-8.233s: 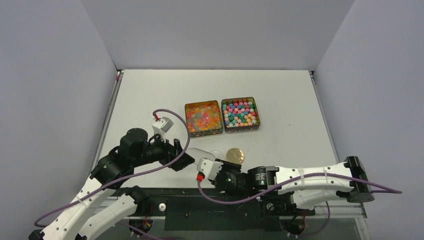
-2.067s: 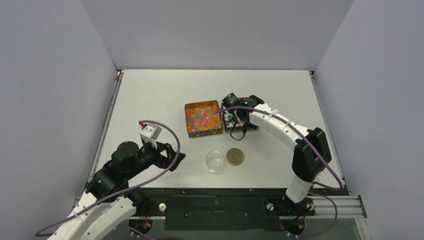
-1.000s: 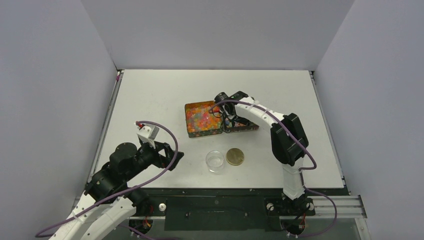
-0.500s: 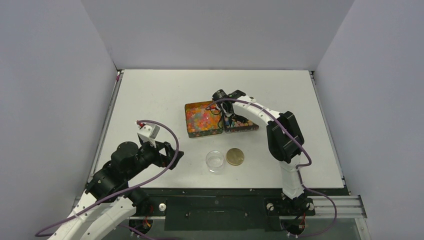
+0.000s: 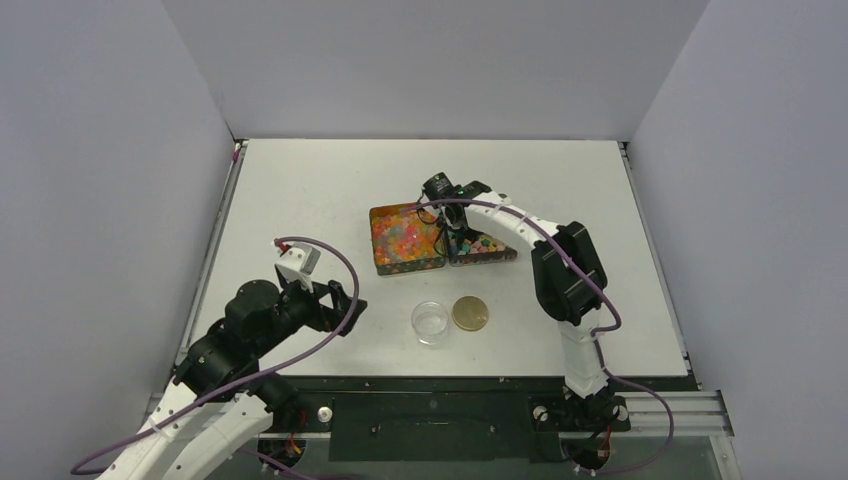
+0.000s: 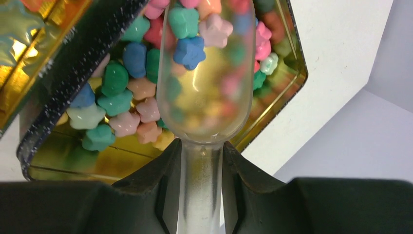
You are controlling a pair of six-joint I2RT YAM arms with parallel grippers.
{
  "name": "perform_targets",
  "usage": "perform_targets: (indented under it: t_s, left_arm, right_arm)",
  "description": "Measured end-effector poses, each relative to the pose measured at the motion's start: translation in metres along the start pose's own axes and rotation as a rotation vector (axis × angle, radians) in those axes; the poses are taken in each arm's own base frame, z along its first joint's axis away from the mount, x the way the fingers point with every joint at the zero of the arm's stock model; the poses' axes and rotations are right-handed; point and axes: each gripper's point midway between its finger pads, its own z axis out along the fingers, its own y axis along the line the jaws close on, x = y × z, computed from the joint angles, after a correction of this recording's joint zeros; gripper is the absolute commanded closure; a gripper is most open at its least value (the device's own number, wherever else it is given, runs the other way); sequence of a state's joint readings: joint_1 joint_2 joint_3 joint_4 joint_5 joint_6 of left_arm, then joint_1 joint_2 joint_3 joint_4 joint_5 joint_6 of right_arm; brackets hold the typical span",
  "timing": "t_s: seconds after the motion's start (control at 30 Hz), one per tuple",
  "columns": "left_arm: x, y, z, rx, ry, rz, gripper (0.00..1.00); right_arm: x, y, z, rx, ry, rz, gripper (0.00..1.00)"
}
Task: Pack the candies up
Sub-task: Scoop the fake candies from the storage box.
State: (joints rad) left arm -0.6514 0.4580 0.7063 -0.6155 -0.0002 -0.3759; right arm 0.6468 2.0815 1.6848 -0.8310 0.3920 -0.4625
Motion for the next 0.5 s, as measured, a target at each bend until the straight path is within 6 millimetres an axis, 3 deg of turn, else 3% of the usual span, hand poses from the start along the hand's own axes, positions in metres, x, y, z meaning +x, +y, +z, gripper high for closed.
perform_targets:
  t_s: [0.5]
  left_arm:
    - [0.000, 0.001, 0.001, -0.003, 0.005, 0.001, 0.04]
  right_arm:
    - [-0.024, 0.006, 0.015, -0.017, -0.174, 0.170, 1.00]
